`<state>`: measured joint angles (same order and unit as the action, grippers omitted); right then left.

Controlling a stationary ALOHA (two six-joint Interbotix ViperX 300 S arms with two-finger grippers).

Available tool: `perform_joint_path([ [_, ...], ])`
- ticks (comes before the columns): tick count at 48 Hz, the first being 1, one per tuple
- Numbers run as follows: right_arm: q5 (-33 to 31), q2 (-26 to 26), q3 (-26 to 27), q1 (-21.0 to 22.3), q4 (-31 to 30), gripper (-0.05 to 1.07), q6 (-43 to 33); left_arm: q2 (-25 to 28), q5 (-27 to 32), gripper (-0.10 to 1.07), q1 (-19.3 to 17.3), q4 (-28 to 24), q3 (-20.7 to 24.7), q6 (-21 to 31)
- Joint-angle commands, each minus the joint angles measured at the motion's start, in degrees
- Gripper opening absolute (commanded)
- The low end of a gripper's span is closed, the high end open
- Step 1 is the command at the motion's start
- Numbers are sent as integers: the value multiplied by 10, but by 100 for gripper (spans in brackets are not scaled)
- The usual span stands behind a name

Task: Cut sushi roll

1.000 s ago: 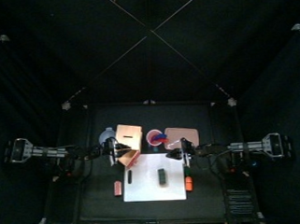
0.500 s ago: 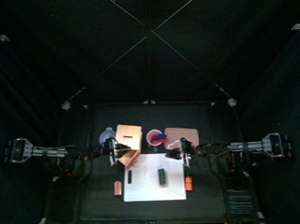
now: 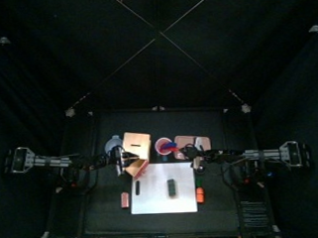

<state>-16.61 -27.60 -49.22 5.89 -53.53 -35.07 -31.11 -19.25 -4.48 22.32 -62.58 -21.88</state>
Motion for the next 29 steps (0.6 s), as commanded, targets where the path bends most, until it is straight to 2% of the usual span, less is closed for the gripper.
perform_joint_path([
  [1,-14,-7,11,-14,-27,67,-1,0,-2,60,-6,-1,17,-1],
  [8,-23,6,10,-34,-58,83,6,-1,-2,60,-11,-1,18,-1],
  [18,-43,39,16,-38,-60,83,63,-1,-2,60,-13,-1,22,0],
  [29,-75,71,39,-27,-54,83,160,0,-2,60,-14,1,25,0],
])
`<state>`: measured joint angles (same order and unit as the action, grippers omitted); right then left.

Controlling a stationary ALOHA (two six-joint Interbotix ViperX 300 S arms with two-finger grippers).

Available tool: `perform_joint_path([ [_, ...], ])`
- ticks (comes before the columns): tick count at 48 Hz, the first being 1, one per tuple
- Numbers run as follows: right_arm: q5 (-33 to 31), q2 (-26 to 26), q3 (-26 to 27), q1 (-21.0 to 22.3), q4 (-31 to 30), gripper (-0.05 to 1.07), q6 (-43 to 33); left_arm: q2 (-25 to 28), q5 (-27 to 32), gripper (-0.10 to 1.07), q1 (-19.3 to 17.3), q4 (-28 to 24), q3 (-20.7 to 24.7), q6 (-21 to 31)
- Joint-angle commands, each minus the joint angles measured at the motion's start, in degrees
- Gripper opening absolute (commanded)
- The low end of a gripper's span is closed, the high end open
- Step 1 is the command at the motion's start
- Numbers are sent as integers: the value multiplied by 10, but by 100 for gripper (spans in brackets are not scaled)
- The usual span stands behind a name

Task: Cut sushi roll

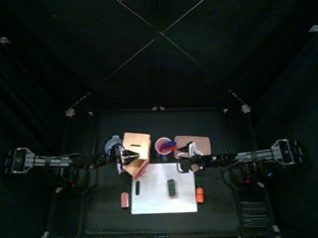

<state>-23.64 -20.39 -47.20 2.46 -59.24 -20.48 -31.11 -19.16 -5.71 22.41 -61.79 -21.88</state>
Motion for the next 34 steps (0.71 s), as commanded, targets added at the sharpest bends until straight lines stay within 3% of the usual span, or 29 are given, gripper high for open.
perform_joint_path([
  [1,-4,1,19,8,3,82,20,-1,-3,60,-3,0,17,0],
  [34,-18,4,39,11,-34,79,47,-1,-3,60,-12,0,11,2],
])
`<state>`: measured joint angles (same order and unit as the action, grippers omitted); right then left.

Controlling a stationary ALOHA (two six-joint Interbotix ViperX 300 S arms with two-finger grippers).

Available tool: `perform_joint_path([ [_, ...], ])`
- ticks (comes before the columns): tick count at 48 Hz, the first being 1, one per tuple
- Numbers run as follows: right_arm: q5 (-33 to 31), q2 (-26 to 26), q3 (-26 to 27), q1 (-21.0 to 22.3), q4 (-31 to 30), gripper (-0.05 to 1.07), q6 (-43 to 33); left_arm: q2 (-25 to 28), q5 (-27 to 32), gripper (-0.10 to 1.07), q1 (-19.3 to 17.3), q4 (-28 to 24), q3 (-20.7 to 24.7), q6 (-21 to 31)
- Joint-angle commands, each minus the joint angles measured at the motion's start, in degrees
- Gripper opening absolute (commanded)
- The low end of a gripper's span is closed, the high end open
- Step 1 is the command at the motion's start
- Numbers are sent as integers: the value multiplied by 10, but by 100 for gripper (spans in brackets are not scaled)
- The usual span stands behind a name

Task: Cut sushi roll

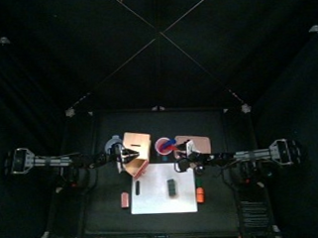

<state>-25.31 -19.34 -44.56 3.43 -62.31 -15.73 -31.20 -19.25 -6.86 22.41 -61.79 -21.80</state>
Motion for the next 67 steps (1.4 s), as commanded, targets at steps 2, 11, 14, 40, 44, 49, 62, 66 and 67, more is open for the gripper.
perform_joint_path([
  [2,-1,-1,11,3,-4,79,0,1,-3,60,-1,1,11,1],
  [11,-2,16,10,9,-12,79,2,0,-2,60,-1,1,11,3],
  [14,-2,22,8,14,-22,79,1,1,-2,60,0,1,11,3],
  [40,-4,47,7,34,-61,57,1,1,-3,60,0,7,11,3],
  [44,-4,43,11,33,-58,57,1,0,-2,60,-1,8,11,3],
  [49,-8,34,14,31,-52,56,0,1,-2,60,-1,8,11,3],
  [62,-12,-39,18,20,18,56,0,1,-2,60,-4,8,12,2],
  [66,-14,-68,14,19,45,56,-1,1,-2,60,-4,8,12,2],
  [67,-14,-76,12,20,53,56,-2,0,-2,60,-4,8,12,2],
])
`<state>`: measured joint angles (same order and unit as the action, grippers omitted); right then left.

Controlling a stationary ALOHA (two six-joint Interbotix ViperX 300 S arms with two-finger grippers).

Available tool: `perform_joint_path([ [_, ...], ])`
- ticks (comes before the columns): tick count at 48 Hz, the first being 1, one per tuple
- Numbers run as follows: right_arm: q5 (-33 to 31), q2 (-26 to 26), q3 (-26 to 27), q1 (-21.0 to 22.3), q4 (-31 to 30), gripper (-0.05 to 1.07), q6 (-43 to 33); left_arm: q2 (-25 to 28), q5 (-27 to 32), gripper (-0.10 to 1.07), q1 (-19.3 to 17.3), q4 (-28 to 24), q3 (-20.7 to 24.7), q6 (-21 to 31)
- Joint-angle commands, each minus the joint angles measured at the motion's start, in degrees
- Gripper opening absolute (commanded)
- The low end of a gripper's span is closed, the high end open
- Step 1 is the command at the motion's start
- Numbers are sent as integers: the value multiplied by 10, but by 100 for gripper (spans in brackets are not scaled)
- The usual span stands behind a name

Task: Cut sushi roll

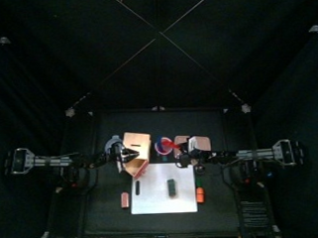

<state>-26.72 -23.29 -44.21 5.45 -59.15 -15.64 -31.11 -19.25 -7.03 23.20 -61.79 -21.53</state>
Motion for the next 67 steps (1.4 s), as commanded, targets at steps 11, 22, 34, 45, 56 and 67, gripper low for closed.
perform_joint_path([
  [11,3,-131,-21,-1,112,56,-12,-1,-2,60,-2,-2,11,-3],
  [22,47,-199,-54,1,233,56,-12,-1,-2,60,-1,-15,11,-4],
  [34,130,-206,-78,3,316,56,-12,1,-2,60,4,-21,13,-7],
  [45,200,-195,-88,0,357,56,-11,80,-16,62,31,-86,40,-6],
  [56,216,-188,-87,0,364,56,-12,229,-44,64,46,-127,132,-2],
  [67,230,-178,-85,-3,367,56,-11,290,-108,69,50,-120,164,-3],
])
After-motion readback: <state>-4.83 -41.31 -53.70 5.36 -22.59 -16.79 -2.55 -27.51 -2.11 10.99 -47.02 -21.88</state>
